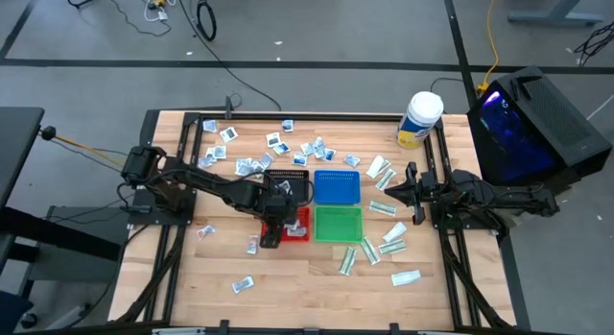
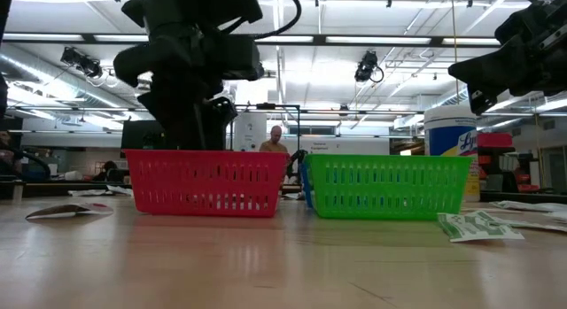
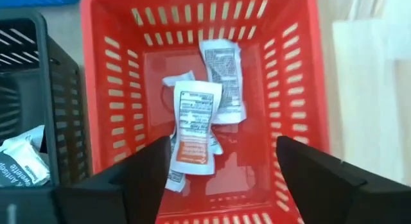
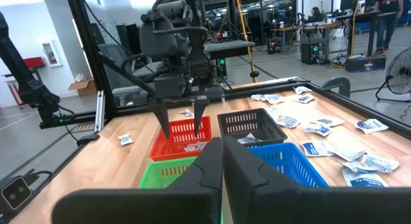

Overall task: Pick & Place First Aid Supplies
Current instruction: Put the orange ointment pack into the orange bin

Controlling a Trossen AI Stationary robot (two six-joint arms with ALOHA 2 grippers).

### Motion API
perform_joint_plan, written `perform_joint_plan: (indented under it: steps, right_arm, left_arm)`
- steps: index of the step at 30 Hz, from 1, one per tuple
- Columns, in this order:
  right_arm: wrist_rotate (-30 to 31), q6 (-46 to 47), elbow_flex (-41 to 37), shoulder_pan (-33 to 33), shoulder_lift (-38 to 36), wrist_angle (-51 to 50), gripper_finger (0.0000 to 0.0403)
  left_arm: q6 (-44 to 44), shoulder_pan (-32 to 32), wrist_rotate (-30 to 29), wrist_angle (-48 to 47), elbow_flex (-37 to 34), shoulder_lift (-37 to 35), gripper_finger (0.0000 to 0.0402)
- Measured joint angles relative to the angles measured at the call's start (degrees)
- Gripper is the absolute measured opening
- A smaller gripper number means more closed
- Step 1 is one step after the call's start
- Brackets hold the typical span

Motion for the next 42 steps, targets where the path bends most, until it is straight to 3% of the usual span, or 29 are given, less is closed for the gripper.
perform_joint_plan:
  steps: [11,26,37,42]
  right_arm:
    - [-0.02,0.00,0.02,-0.02,-0.01,0.02,0.0018]
    - [-0.02,0.00,0.01,-0.02,-0.01,-0.01,0.0018]
    - [-0.02,0.00,0.02,-0.02,0.00,0.01,0.0018]
    - [-0.02,0.00,0.01,-0.02,0.00,0.00,0.0018]
  left_arm:
    - [0.44,-3.03,-3.55,-9.61,8.85,-3.38,0.0301]
    - [-0.26,-14.07,-12.47,-27.58,9.40,-11.24,0.0300]
    - [-8.10,-16.88,-9.41,-27.29,1.77,-18.36,0.0300]
    - [-10.32,-16.99,-7.07,-22.72,-2.74,-20.50,0.0300]
